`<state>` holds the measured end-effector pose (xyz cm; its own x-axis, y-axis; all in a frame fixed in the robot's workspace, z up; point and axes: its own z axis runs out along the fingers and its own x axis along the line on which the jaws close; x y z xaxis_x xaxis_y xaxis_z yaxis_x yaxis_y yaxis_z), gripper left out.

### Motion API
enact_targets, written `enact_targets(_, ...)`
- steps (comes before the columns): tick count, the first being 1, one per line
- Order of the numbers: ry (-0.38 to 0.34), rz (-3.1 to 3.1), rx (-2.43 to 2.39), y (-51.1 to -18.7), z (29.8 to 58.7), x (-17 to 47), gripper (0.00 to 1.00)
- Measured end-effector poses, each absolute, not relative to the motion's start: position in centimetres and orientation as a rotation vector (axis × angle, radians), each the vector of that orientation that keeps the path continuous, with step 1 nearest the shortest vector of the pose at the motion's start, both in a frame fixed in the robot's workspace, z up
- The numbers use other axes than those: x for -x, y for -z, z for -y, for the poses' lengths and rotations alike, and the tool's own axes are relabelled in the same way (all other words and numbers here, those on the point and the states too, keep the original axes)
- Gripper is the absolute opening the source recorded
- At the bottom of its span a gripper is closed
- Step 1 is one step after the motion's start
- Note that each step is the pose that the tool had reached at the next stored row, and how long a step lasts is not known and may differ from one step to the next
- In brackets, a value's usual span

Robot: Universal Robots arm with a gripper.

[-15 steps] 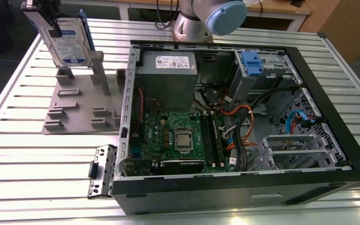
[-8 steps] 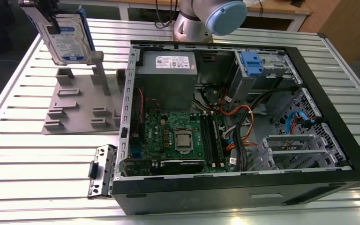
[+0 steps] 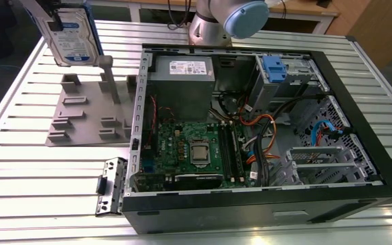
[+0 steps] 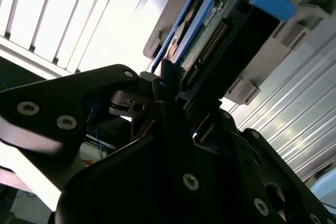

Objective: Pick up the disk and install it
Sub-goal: 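Pick up the disk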

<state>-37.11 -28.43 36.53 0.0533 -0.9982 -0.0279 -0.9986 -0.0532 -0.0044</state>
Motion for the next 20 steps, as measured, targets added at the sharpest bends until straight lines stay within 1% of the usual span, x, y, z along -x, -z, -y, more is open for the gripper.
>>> enact_targets(20, -0.027, -2.146, 2.263, -38.9, 28.4, 37.1, 0.36)
